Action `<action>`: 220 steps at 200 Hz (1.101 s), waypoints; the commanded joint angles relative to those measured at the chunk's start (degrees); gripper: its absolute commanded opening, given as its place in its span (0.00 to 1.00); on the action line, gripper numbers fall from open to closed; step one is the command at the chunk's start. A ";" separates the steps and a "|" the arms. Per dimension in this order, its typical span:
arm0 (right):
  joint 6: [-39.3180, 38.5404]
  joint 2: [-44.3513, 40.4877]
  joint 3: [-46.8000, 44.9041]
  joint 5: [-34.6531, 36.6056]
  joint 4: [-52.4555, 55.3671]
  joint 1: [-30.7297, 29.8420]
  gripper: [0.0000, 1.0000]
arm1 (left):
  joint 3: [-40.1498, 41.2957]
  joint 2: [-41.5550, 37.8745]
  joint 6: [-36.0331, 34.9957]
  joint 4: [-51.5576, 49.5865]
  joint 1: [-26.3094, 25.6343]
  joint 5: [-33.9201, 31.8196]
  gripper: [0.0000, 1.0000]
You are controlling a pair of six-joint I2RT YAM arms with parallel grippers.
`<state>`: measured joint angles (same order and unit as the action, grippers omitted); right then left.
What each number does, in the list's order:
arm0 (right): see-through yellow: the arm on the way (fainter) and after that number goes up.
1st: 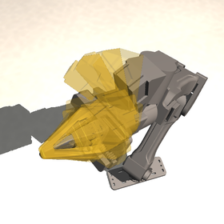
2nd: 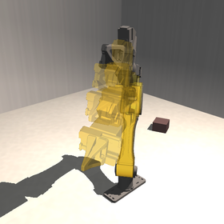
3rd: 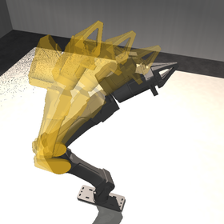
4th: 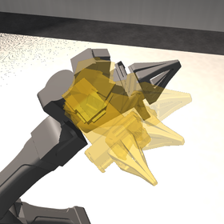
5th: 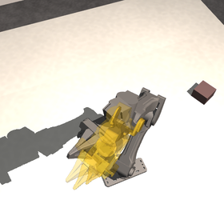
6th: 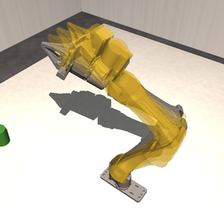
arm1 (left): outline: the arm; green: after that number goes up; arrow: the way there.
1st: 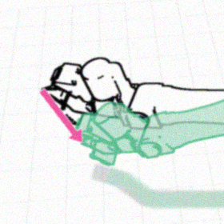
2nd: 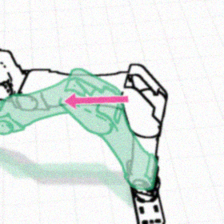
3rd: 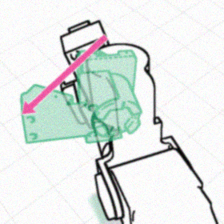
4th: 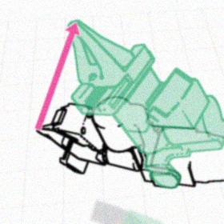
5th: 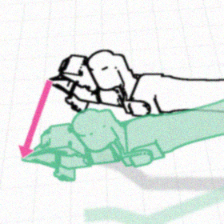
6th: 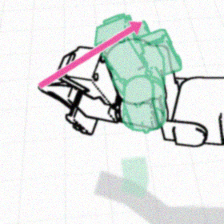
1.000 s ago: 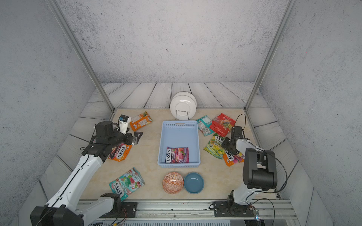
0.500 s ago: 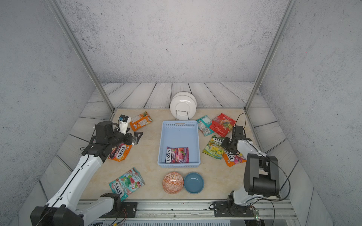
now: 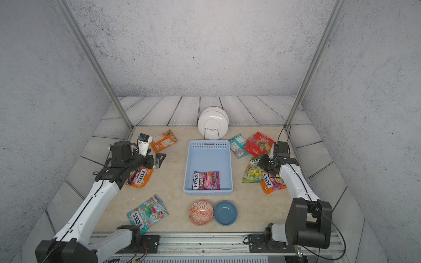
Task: Put the candies in the basket
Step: Pick up the candy at the center of the board, then place the candy in the basket.
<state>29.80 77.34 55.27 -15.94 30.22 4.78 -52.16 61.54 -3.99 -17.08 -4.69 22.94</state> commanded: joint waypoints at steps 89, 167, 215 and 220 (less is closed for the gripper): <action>-12.21 -3.97 16.98 2.20 13.36 -6.72 0.00 | -1.14 0.12 0.56 -0.49 0.90 -0.36 0.99; -34.47 0.26 29.44 8.39 15.27 -20.74 0.00 | -0.55 -0.97 0.42 0.05 0.98 0.08 0.99; -46.53 4.27 35.30 11.15 13.74 -27.04 0.00 | -0.40 -1.28 0.31 0.14 1.30 -0.13 0.99; -47.88 4.55 35.62 11.55 13.37 -27.82 0.00 | -0.48 -1.27 0.21 -0.17 1.26 -0.29 0.99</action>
<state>-8.32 80.05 88.84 -7.03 45.80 -20.58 -52.18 61.43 -3.60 -17.37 -4.10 22.35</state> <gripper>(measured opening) 0.040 0.990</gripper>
